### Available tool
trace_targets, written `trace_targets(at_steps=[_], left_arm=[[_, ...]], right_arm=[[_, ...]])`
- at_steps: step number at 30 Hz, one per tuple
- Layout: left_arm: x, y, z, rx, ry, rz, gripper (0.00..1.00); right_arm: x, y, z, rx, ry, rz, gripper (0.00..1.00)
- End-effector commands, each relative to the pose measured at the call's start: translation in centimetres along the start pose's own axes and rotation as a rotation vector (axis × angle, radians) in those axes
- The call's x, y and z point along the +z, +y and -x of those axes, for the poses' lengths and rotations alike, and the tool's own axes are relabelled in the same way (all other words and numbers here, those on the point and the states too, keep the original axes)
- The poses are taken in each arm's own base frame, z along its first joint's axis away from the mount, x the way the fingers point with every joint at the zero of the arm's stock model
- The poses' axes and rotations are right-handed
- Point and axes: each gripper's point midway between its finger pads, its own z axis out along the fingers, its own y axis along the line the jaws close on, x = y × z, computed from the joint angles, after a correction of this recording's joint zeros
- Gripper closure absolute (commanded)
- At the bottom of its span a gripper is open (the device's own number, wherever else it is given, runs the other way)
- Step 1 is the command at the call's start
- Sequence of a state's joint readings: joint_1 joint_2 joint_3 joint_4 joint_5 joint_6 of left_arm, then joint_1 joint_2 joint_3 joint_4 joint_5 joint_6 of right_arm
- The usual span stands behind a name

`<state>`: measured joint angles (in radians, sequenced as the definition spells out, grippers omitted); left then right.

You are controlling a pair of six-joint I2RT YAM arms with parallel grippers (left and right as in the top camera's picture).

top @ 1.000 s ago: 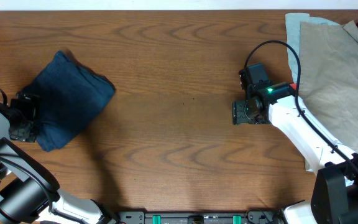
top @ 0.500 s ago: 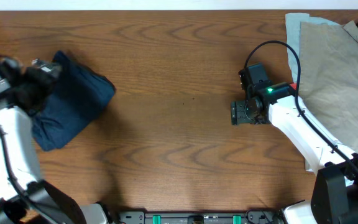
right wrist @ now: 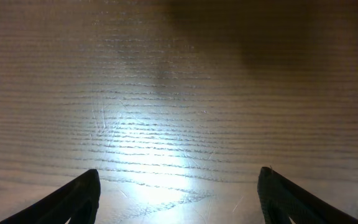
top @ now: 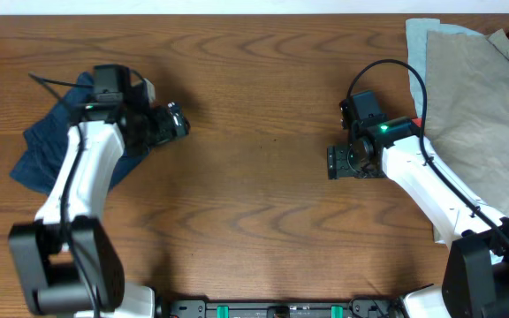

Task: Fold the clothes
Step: 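Release the shorts and pull the left gripper back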

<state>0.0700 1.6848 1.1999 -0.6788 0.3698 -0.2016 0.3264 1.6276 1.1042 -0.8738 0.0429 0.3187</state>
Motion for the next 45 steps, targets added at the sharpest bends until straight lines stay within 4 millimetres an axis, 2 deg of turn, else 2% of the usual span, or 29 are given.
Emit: trace_targets(at_steps=[1, 8, 11, 16, 20, 24, 29, 31, 33, 36, 37, 39, 42, 45], left_arm=[[2.3, 1.8, -1.1, 0.012, 0.069, 0.045, 0.02], [5.9, 3.2, -1.2, 0.053, 0.114, 0.054, 0.02], [7.0, 5.0, -0.1, 0.064, 0.076, 0.141, 0.02], [6.6, 8.9, 3.2, 0.07, -0.056, 0.34, 0.02], [5.7, 10.1, 5.9, 0.045, -0.154, 0.352, 0.02], [5.0, 10.3, 7.2, 0.031, -0.192, 0.345, 0.02], [5.4, 7.1, 6.9, 0.057, -0.176, 0.194, 0.02], [5.6, 5.3, 6.5, 0.081, -0.162, 0.136, 0.02], [5.7, 3.7, 5.8, 0.112, -0.141, 0.117, 0.02], [6.6, 1.0, 3.7, 0.17, -0.077, 0.104, 0.02], [6.9, 0.3, 2.8, 0.188, -0.053, 0.105, 0.02], [7.3, -0.5, 1.2, 0.217, -0.005, 0.124, 0.02], [7.3, -1.2, -1.9, 0.234, 0.109, 0.157, 0.02], [6.3, -0.5, -5.9, 0.165, 0.27, 0.211, 0.02]], right_arm=[[-0.5, -0.2, 0.1, -0.022, -0.012, 0.004, 0.2], [-0.5, -0.1, 0.1, -0.022, -0.013, 0.005, 0.2], [-0.5, -0.1, 0.1, -0.022, -0.012, 0.005, 0.2], [-0.5, -0.1, 0.1, -0.022, -0.012, 0.005, 0.2], [-0.5, -0.2, 0.0, -0.022, -0.007, 0.004, 0.2], [-0.5, -0.2, -0.1, -0.022, -0.002, 0.002, 0.2], [-0.5, -0.1, 0.1, -0.02, -0.013, 0.006, 0.2], [-0.5, -0.1, 0.3, 0.0, -0.019, 0.008, 0.17], [-0.5, 0.1, 0.4, 0.022, -0.023, 0.021, 0.1], [-0.7, 1.6, 1.1, 0.068, -0.033, 0.127, 0.01], [-0.8, 2.1, 1.5, 0.075, -0.043, 0.167, 0.01], [-0.9, 2.1, 2.4, 0.091, -0.066, 0.203, 0.01], [-0.9, 0.9, 2.9, 0.132, -0.073, 0.204, 0.01], [-0.7, -0.6, 1.4, 0.174, 0.003, 0.195, 0.01]])
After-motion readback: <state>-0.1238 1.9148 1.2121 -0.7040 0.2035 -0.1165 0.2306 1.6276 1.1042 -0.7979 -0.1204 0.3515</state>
